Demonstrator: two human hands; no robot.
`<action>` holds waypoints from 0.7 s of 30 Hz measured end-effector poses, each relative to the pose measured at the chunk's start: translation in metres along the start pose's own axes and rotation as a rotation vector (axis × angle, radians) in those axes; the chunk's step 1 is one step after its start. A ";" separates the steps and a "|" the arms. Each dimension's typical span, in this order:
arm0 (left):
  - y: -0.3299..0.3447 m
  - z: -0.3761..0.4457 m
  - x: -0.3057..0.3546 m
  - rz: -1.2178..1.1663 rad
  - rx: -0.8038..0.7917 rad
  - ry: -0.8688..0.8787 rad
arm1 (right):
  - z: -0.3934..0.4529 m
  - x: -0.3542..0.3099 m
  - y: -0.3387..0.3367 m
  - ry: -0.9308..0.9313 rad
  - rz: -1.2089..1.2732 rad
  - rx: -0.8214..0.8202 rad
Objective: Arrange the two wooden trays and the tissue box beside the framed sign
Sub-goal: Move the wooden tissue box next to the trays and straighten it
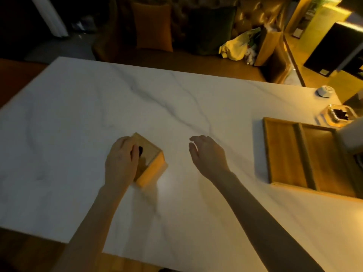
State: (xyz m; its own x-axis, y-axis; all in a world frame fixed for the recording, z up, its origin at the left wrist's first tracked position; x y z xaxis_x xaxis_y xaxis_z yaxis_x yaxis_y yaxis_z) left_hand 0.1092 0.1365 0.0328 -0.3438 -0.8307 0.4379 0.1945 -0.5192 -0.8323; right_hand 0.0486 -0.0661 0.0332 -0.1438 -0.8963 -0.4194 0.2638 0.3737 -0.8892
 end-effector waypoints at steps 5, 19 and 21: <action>0.009 -0.014 -0.070 -0.028 -0.159 -0.250 | -0.006 -0.035 0.070 0.063 0.173 -0.230; 0.051 -0.033 -0.122 -0.656 -0.179 -0.817 | -0.008 -0.048 0.139 0.484 0.741 -0.410; 0.050 -0.034 -0.121 -0.623 -0.157 -0.814 | -0.007 -0.049 0.139 0.442 0.662 -0.395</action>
State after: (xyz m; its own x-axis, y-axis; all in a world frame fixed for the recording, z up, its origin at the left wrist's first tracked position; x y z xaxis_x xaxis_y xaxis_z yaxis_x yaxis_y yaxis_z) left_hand 0.1295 0.2178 -0.0734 0.3936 -0.3388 0.8546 0.0534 -0.9196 -0.3891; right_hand 0.0857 0.0311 -0.0716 -0.4551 -0.3240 -0.8294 0.0871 0.9108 -0.4036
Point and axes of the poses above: each hand's wrist, its own z-axis towards the middle knuckle, its own y-axis out of the palm, x = y × z, the point moved 7 cm from there along z, towards the middle knuckle, and after that the axes turned 5 degrees about x, right-handed, at the moved point
